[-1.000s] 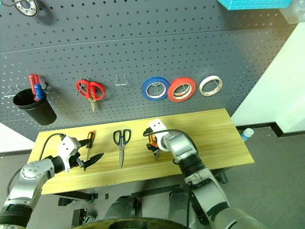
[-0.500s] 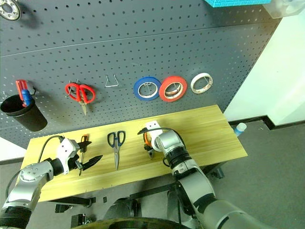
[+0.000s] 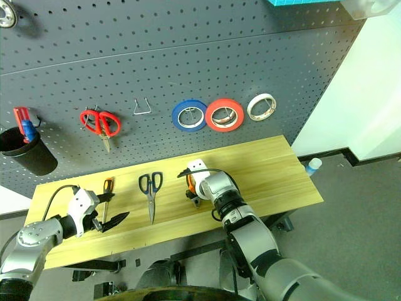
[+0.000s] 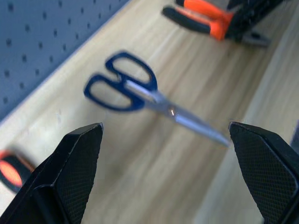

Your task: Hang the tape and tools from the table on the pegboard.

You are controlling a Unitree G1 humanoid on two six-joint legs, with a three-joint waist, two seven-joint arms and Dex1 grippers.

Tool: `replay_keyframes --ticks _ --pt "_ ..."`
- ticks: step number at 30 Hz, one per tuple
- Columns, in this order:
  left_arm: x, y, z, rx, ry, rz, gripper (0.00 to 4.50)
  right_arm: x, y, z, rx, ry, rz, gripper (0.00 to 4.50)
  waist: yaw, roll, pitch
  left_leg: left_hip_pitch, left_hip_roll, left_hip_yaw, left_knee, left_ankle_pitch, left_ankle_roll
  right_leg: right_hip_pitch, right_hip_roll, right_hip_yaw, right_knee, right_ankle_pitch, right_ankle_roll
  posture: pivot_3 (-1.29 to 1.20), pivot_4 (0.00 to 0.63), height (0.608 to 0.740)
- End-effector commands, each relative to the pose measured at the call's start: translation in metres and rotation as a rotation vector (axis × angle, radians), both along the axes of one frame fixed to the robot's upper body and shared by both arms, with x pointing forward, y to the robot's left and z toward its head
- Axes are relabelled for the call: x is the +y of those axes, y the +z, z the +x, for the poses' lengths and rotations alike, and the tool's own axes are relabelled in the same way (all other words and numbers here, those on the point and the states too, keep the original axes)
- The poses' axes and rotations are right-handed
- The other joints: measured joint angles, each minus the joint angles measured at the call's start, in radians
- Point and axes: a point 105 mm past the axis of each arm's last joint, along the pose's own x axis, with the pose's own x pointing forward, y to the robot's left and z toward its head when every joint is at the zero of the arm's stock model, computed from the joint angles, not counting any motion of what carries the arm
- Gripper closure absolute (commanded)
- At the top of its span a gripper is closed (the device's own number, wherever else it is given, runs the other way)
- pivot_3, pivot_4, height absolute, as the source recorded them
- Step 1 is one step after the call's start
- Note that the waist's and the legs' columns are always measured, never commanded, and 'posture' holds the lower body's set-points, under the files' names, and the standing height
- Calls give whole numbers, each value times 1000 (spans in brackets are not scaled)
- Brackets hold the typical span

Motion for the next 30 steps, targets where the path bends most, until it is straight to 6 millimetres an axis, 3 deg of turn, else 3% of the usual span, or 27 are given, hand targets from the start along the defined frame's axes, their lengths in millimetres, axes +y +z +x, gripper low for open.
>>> replay_keyframes --ticks 1,10,22,25,30 --pt "7 13 -4 -33 2 16 0 29 14 -3 -31 55 62 40 1 0 9 0 0 0 0 0 0 0 0 0 0 0 0 -103 176 738" --pt "12 16 -18 -14 16 4 0 35 17 -1 -37 21 93 40 3 -1 36 -2 0 -1 -1 0 0 -2 0 0 1 -2 -1 -105 202 738" --pt "7 15 -14 -14 21 -8 0 42 13 -3 14 -13 65 40 3 -1 38 -1 0 -1 -1 0 0 -2 0 0 1 -2 -1 -95 189 738" --pt "8 15 -13 -17 26 -8 0 40 9 -5 17 -2 43 662 3 -1 38 -1 0 -1 -1 0 0 -2 0 0 1 -2 0 -93 187 738" --pt "9 16 -14 -21 35 -8 0 40 6 -6 13 21 22 2284 0 -1 38 -1 0 -1 -1 0 0 -2 0 0 1 -2 -1 -92 183 738"
